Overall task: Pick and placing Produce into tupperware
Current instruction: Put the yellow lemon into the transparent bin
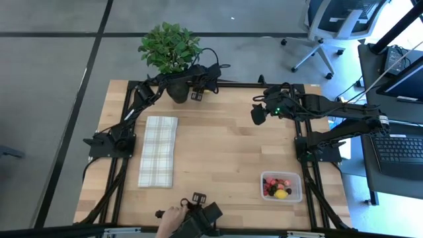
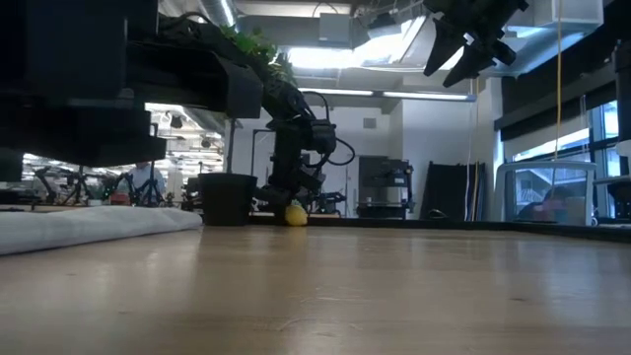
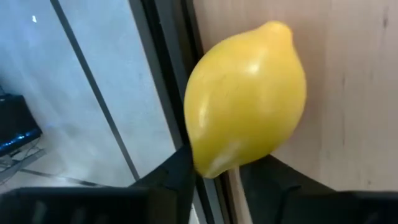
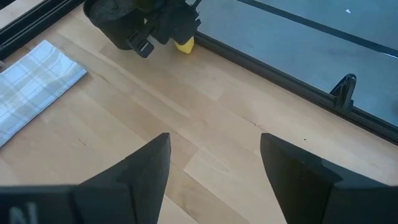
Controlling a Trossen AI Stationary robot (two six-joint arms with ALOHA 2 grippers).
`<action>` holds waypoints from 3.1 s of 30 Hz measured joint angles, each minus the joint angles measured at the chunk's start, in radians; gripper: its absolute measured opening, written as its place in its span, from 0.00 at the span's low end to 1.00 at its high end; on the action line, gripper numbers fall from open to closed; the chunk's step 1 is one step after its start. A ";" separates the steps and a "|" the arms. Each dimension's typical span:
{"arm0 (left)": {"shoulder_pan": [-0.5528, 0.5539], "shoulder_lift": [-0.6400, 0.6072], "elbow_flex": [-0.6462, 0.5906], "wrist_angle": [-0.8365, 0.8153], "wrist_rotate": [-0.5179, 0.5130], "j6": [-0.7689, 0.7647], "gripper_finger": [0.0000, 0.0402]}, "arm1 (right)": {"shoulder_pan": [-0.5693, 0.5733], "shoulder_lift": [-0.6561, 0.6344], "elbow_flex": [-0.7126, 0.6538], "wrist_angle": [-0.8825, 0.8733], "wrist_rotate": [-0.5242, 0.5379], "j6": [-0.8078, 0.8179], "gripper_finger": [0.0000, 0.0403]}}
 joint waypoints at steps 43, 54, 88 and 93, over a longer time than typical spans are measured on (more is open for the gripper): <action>-0.003 0.001 -0.003 -0.002 -0.029 0.009 0.34 | 0.000 0.000 0.000 0.001 -0.083 -0.026 0.62; -0.004 0.001 -0.003 -0.011 -0.022 0.003 0.57 | 0.000 0.000 0.000 0.001 -0.083 -0.029 0.62; 0.008 -0.006 -0.003 0.019 0.035 -0.002 0.56 | 0.000 0.000 0.000 -0.004 -0.083 -0.048 0.62; 0.008 -0.006 -0.002 0.016 0.033 -0.023 0.56 | 0.000 0.000 0.000 -0.004 -0.083 -0.048 0.62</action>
